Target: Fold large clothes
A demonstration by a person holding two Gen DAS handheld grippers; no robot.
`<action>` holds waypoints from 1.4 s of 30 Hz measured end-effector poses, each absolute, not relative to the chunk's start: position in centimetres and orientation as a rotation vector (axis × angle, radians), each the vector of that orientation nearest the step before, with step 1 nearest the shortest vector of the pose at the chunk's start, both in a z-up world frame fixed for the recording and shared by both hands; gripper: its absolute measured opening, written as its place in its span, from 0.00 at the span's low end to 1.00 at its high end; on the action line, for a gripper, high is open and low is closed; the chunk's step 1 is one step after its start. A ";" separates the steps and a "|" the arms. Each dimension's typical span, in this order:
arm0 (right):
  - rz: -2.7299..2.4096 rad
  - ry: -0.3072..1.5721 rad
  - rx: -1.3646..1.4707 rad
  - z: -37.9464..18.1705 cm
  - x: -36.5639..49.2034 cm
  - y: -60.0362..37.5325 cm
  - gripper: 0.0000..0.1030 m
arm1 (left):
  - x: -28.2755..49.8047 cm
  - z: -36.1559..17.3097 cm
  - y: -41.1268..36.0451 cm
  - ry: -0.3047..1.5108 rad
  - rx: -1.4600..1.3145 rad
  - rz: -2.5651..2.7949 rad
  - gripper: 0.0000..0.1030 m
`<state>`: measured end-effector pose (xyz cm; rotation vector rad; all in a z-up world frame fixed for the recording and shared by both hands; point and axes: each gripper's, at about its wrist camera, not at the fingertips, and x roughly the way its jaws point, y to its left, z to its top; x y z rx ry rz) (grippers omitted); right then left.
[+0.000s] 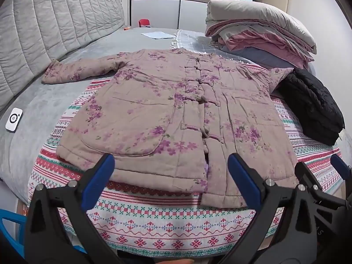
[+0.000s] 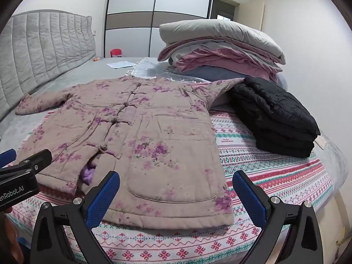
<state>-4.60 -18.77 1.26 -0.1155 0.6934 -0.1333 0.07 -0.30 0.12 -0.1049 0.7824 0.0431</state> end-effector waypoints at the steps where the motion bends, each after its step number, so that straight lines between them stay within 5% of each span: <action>1: -0.132 0.693 -0.115 1.3 -4.6 -18.7 1.00 | 0.1 0.2 -0.3 0.782 -0.107 0.042 0.99; 42: -0.128 0.690 -0.121 1.0 -4.5 -18.7 1.00 | -0.1 -0.5 -0.4 0.802 -0.097 0.049 0.99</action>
